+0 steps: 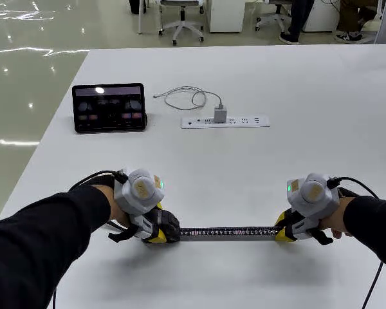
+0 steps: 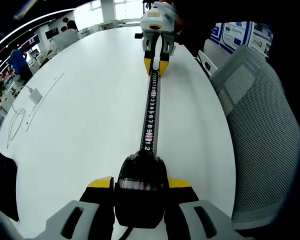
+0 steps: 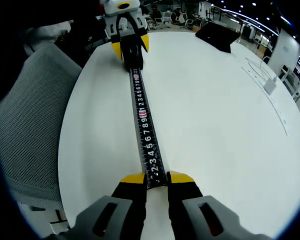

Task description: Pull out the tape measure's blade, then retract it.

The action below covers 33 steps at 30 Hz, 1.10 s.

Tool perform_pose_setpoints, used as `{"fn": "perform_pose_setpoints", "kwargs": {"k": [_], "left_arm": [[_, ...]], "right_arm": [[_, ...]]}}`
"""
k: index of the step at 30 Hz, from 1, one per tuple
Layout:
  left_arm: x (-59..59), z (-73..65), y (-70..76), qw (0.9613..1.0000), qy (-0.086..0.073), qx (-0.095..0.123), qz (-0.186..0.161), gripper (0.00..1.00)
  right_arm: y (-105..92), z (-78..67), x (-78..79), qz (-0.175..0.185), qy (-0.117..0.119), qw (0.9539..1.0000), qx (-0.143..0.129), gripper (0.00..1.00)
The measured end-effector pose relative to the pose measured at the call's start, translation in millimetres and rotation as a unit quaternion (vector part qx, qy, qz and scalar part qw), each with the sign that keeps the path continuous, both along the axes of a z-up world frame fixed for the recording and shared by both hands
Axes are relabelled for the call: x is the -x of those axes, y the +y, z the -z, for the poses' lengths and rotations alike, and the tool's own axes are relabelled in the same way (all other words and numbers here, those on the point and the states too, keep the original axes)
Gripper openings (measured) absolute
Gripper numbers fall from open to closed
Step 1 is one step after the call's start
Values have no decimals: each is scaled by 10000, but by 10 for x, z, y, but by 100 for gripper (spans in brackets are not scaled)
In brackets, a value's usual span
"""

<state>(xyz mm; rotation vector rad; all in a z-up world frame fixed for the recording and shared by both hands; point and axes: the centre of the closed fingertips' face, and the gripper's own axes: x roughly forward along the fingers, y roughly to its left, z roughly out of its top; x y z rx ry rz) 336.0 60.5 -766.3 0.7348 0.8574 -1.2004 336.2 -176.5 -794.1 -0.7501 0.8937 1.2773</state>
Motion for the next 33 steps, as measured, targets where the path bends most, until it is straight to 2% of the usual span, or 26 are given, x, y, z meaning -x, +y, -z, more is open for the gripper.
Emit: {"fn": "perform_pose_setpoints", "kwargs": {"k": [16, 20, 33], "left_arm": [[-2, 2, -6, 10000, 8, 13, -84, 34], [13, 2, -17, 9999, -87, -52, 114, 35], [-5, -1, -20, 9998, -115, -38, 157, 35]], "right_arm": [[9, 6, -26, 9, 94, 9999, 57, 12], [10, 5, -22, 39, 91, 9999, 40, 12], [11, 2, -13, -132, 27, 9998, 161, 12]]}}
